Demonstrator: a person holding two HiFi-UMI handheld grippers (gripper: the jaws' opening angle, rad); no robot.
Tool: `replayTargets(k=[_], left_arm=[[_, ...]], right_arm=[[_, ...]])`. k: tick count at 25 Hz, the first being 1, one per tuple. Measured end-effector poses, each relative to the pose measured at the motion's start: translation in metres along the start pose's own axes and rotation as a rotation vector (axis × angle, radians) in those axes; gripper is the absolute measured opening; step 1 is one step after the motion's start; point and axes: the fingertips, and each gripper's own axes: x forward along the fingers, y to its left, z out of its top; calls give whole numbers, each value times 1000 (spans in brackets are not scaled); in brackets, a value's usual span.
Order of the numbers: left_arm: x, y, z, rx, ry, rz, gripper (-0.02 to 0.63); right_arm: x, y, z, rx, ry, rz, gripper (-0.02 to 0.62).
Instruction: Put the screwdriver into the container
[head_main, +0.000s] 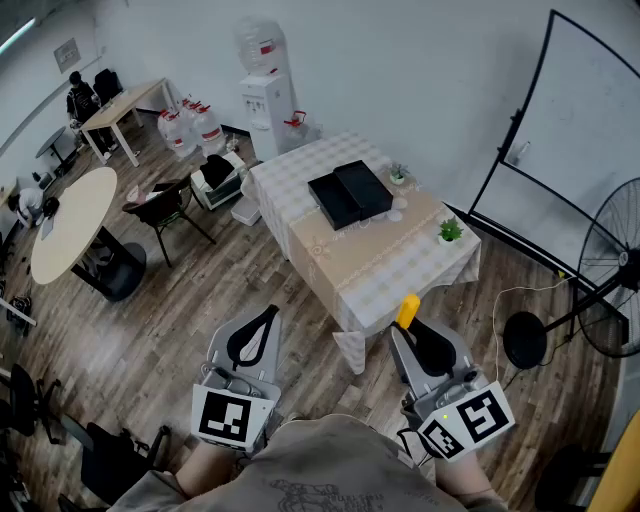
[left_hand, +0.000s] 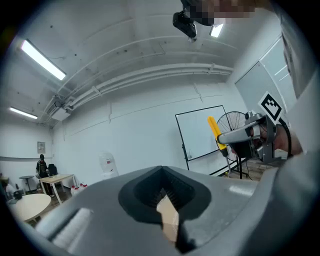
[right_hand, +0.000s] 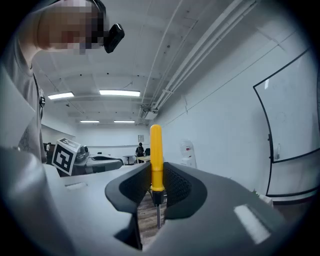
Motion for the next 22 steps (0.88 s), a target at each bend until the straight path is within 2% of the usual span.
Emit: replayTargets(k=[16, 22], left_arm=[[2, -25, -1, -6, 3, -19, 1], [5, -18, -1, -14, -13, -3, 1]], right_arm=[[-21, -13, -21, 49, 34, -25, 100], [-15, -17, -24, 45, 40, -30, 100]])
